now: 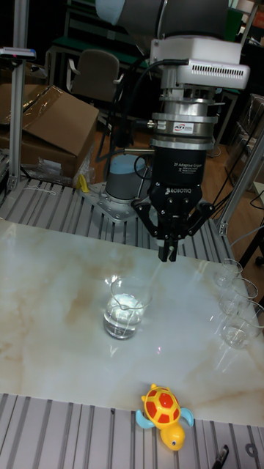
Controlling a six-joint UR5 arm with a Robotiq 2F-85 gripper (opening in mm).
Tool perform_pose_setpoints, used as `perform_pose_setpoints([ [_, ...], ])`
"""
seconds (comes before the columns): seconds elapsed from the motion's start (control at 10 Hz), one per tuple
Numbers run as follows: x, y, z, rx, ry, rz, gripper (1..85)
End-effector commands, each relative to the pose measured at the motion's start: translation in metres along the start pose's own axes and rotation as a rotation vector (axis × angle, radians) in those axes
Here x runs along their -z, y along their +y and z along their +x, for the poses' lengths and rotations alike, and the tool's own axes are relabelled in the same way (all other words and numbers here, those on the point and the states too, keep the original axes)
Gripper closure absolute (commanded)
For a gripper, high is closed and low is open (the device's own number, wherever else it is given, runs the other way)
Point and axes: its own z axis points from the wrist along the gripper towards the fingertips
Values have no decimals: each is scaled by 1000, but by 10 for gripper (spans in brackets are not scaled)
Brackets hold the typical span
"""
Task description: Stir the beaker with a glass rod
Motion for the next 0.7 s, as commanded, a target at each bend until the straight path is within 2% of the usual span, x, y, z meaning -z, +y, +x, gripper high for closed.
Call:
perform_pose_setpoints([
  [0.0,5,-9,-2,39,-7,20,847],
  [0.2,5,-9,6,21,-6,10,847],
  [0.3,6,-2,11,-12,-2,-15,847],
  [0.6,6,10,5,-42,-22,-42,847],
])
